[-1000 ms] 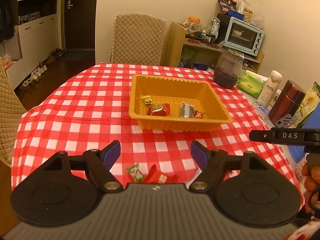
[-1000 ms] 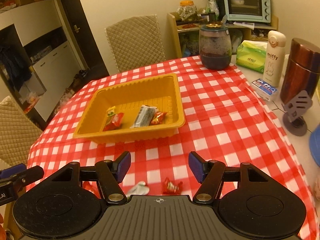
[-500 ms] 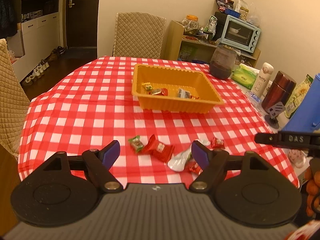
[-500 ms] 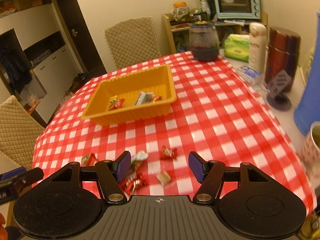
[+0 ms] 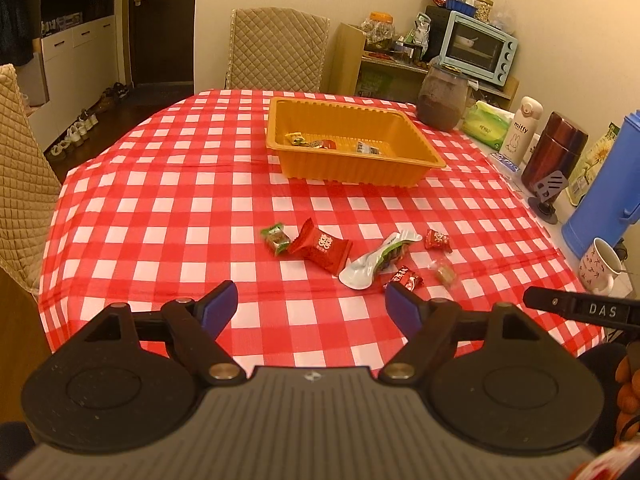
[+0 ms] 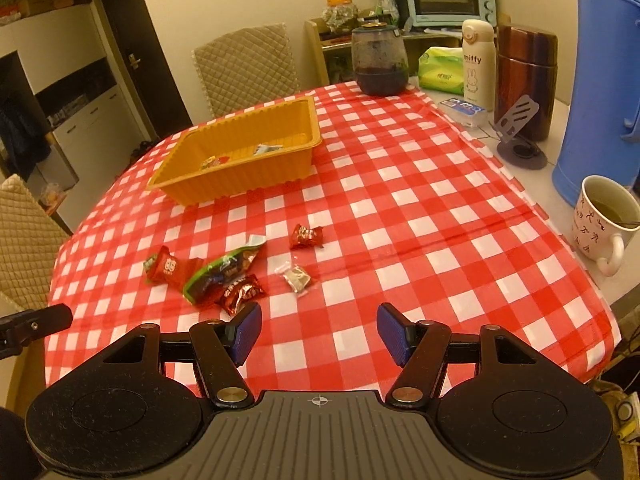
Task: Organize snacks
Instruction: 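Move both tools back toward the remaining snacks on the table, then grasp the dark red candy pack with the left gripper while the right gripper grasps the clear-wrapped candy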
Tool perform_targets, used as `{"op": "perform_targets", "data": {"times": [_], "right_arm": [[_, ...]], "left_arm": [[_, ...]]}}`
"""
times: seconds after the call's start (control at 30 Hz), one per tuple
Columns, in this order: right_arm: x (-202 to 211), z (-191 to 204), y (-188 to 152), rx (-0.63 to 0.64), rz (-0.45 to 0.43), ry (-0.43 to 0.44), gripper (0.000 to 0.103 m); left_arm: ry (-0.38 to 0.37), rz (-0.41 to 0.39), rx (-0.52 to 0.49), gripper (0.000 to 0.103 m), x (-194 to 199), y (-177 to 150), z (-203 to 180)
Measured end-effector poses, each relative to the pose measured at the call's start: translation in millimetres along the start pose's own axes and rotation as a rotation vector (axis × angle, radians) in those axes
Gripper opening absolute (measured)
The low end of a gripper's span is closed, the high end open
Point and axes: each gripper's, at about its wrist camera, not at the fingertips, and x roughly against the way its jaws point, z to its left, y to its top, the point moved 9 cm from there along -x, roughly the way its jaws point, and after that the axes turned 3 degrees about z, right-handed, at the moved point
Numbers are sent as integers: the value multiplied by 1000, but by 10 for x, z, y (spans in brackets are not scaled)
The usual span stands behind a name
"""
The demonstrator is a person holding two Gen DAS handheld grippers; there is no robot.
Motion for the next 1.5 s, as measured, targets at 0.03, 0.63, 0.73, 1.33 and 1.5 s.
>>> {"op": "perform_targets", "data": {"times": [0.03,0.63,0.73,1.33,1.5], "right_arm": [[-4,5,-14,6,2,-1,64],[-304,0,-46,30,19,13,64],[-420,-2,-33,40,27,19,63],[-1001,-269,68,21,81,27,49],[-1061,-302,64,18,88,30,49]], "left_arm": [[-4,-2,3,79,-4,-3,2],[-26,61,-16,79,-341,-99,-56],[-55,81,-23,77,-463,-120,-124],[-198,155,-241,52,-1382,-109,-876],[-202,157,-304,49,-1561,-84,-1009]]}}
